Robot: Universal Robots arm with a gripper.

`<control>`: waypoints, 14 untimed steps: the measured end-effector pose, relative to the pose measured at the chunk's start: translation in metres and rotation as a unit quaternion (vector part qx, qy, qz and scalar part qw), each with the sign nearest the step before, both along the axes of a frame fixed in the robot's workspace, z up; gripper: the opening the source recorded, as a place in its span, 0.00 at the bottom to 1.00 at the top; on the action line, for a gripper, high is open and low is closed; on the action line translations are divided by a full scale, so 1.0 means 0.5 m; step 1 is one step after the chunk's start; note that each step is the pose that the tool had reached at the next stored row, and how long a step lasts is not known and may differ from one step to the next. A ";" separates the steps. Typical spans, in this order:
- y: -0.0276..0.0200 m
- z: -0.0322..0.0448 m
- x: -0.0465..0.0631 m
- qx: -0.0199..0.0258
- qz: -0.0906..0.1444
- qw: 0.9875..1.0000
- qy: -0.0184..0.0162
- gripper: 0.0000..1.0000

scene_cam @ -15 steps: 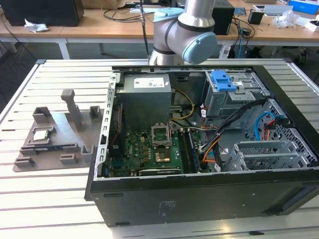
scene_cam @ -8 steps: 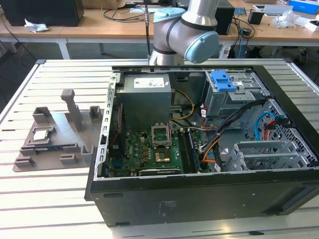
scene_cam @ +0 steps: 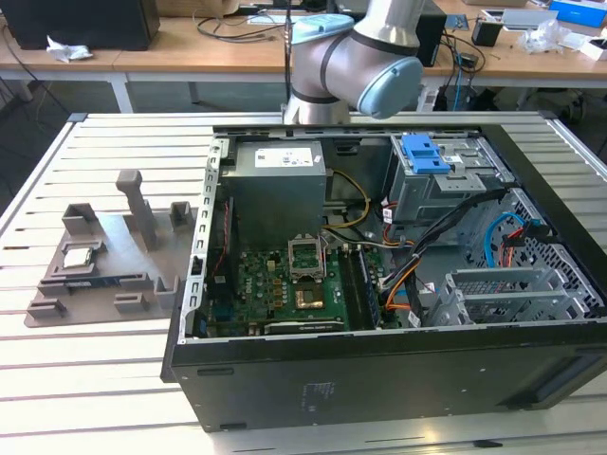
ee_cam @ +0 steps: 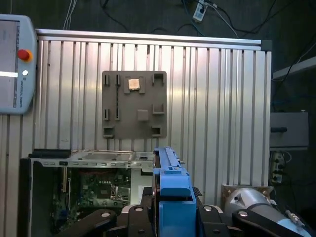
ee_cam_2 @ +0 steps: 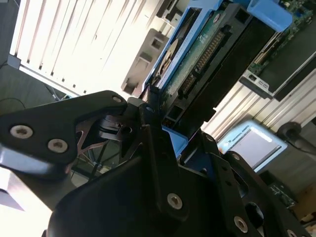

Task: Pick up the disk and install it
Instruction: 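Pick up the disk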

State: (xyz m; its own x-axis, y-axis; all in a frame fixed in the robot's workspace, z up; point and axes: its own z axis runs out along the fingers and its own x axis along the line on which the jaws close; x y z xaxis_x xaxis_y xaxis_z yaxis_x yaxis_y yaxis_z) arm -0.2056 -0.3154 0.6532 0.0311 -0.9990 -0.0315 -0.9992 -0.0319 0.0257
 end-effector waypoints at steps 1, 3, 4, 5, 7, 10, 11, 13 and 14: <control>-0.0003 -0.005 0.012 0.000 0.000 1.000 0.000 0.36; -0.0006 -0.013 0.035 0.000 0.000 1.000 0.000 0.36; -0.0007 -0.018 0.047 0.000 0.000 1.000 0.000 0.36; -0.0007 -0.022 0.056 0.000 0.000 1.000 0.000 0.36; -0.0008 -0.030 0.076 0.000 0.000 1.000 0.000 0.36; -0.0007 -0.044 0.111 0.000 0.000 1.000 0.001 0.36; -0.0007 -0.049 0.123 0.000 0.000 1.000 0.001 0.36; -0.0007 -0.056 0.140 0.000 0.000 1.000 0.001 0.36; -0.0007 -0.060 0.150 0.000 0.000 1.000 0.001 0.36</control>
State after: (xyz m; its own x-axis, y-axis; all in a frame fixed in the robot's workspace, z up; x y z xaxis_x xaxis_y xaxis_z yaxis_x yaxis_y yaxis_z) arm -0.1305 -0.3158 0.6231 0.0309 -0.9990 -0.0308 -0.9991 -0.0318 0.0277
